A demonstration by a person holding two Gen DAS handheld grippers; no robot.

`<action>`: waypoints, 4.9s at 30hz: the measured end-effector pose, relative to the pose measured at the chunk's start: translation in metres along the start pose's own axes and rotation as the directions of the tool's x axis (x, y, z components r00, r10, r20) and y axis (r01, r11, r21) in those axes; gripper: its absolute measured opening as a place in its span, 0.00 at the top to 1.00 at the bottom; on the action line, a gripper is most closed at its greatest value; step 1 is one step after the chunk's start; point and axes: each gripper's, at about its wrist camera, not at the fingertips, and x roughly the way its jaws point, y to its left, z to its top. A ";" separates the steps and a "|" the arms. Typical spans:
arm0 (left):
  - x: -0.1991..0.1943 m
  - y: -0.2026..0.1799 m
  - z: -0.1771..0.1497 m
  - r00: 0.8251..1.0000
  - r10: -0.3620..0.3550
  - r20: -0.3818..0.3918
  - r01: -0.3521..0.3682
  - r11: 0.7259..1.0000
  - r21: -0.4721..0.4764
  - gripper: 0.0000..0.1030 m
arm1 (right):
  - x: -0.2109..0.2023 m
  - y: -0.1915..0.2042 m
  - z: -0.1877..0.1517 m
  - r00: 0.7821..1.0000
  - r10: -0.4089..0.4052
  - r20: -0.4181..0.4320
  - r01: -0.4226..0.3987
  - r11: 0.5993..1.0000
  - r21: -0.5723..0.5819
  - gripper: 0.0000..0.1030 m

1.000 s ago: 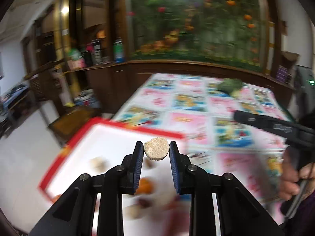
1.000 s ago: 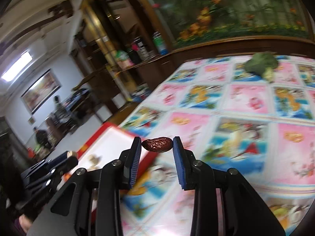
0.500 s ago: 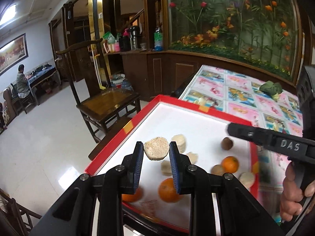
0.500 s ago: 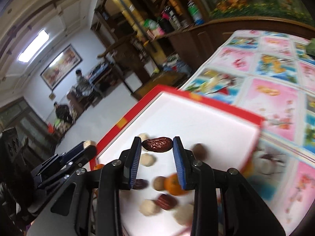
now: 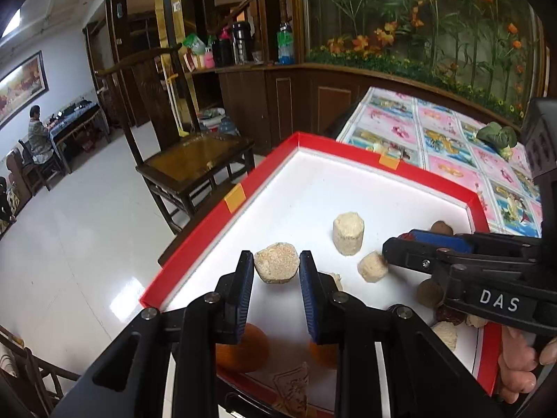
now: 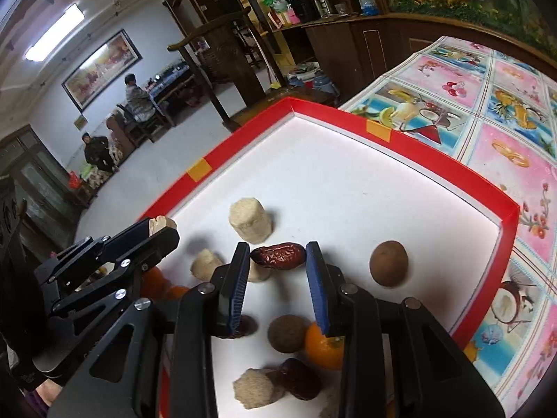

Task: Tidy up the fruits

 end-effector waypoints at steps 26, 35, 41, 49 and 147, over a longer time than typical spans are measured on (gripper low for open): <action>-0.091 -0.001 0.002 0.968 0.036 0.248 -0.029 0.999 -0.030 0.20 | -0.080 -0.034 0.002 0.943 -0.070 0.325 0.044 0.995 0.085 0.40; -0.146 -0.040 -0.001 0.886 -0.101 0.453 0.088 0.995 0.050 0.00 | -0.158 -0.105 -0.030 0.851 -0.272 0.448 0.183 0.955 0.233 0.39; -0.160 -0.080 0.000 0.855 -0.154 0.495 0.101 0.986 0.132 0.00 | -0.220 -0.164 -0.066 0.765 -0.446 0.465 0.314 0.888 0.335 0.34; -0.154 -0.131 0.022 0.854 -0.290 0.432 0.238 0.956 0.172 0.00 | -0.289 -0.239 -0.109 0.718 -0.561 0.412 0.345 0.801 0.490 0.32; -0.187 0.014 -0.065 0.906 0.153 0.394 -0.129 0.988 -0.087 0.00 | -0.214 0.110 -0.148 0.722 -0.318 0.614 0.345 0.935 0.079 0.01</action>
